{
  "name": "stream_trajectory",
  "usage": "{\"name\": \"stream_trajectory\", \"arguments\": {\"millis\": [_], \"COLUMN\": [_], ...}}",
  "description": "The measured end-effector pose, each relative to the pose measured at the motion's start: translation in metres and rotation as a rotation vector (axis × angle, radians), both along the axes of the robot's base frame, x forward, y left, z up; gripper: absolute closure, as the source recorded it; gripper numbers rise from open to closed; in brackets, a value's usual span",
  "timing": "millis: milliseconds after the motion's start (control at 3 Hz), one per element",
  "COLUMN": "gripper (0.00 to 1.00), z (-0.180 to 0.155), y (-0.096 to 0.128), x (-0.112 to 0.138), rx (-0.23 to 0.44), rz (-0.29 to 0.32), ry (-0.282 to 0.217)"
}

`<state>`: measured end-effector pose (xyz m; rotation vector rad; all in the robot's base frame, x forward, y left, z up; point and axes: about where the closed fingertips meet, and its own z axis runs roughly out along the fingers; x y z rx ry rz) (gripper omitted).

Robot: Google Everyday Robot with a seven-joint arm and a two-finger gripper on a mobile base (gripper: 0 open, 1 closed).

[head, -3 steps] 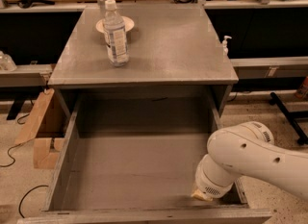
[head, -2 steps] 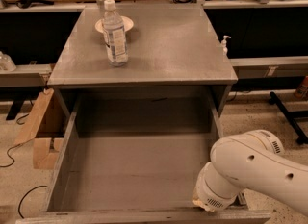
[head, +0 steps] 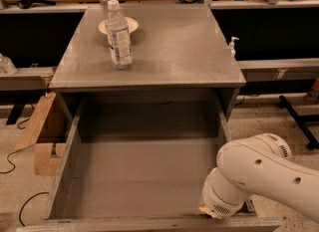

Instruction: Open top drawer

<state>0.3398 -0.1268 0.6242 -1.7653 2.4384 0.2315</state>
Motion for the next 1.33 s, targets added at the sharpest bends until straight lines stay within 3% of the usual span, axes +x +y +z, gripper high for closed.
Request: {"name": "stream_trajectory", "arguments": {"millis": [1333], "gripper": [1.00], "z": [0.0000], "y": [0.0000], "x": [0.0000], "rx": [0.000], "rz": [0.000], "ry": [0.000]}}
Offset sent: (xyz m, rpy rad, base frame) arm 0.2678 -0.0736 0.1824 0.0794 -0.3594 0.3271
